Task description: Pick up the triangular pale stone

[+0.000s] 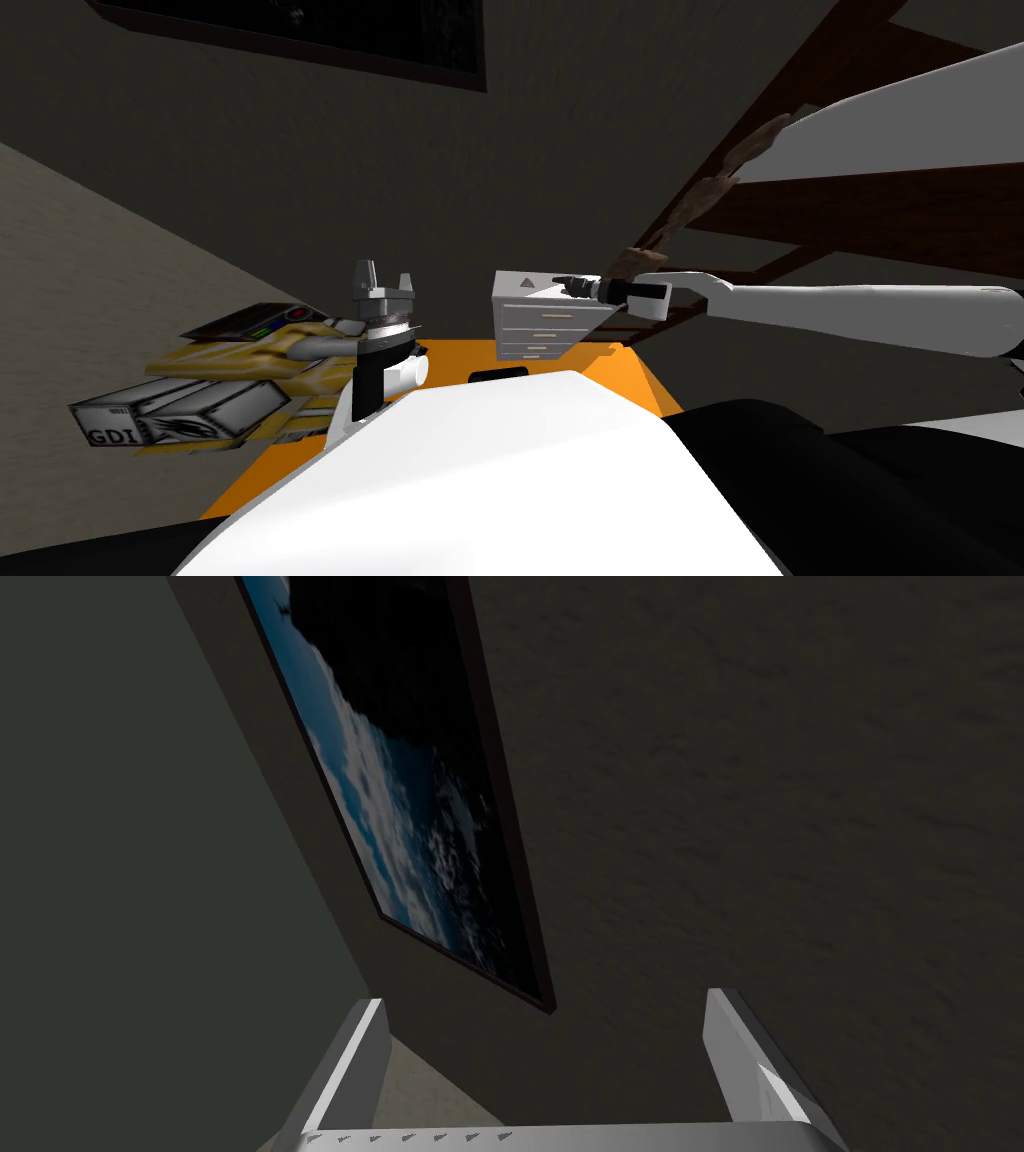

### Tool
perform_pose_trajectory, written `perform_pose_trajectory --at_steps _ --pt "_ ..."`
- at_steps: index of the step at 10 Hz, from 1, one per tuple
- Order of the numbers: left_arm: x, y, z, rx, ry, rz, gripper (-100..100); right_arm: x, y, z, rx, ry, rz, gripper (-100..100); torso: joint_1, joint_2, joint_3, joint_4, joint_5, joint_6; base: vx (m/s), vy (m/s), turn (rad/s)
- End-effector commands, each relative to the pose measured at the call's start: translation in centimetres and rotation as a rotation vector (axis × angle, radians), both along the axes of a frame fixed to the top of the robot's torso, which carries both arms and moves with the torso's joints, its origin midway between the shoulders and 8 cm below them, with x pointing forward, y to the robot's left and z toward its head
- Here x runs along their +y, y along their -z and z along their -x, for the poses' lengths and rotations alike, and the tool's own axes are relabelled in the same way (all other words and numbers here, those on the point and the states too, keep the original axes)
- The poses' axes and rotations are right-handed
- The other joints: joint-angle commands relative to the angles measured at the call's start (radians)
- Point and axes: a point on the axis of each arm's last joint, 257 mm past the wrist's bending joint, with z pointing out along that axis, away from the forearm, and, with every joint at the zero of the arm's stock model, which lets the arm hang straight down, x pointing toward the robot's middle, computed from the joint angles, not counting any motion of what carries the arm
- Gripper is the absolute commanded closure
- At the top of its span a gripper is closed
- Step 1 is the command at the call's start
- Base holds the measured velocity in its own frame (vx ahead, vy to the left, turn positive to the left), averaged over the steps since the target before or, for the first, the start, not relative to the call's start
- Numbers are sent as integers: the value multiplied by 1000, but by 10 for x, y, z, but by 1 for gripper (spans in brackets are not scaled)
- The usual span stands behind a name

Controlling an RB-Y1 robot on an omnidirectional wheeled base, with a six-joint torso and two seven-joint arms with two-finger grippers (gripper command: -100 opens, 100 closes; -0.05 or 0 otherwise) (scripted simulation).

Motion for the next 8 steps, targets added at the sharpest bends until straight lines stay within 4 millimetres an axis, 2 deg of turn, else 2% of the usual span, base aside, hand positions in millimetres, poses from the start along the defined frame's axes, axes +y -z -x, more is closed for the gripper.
perform_pose_trajectory --at_steps 1,2,4,5,7,8 --pt "0 0 0 0 0 0 0 -1 0 0 10 -5 32 -100 0 0 0 0 0 0 -6 -6 -8" --pt "0 0 0 0 0 0 0 -10 4 -2 46 36 31 -100 0 0 0 0 0 0 -14 -2 156" --pt "0 0 0 0 0 0 0 -10 3 -3 51 21 75 -100 0 0 0 0 0 0 -11 -6 39" --pt "0 0 0 0 0 0 0 -19 6 -5 86 62 76 -100 0 0 0 0 0 0 -12 4 171" --pt "0 0 0 0 0 0 0 -19 5 -5 90 49 117 -100 1 0 0 0 0 0 -11 -1 34" --pt "0 0 0 0 0 0 0 -28 8 -6 123 90 120 -100 0 0 0 0 0 0 -11 8 163"
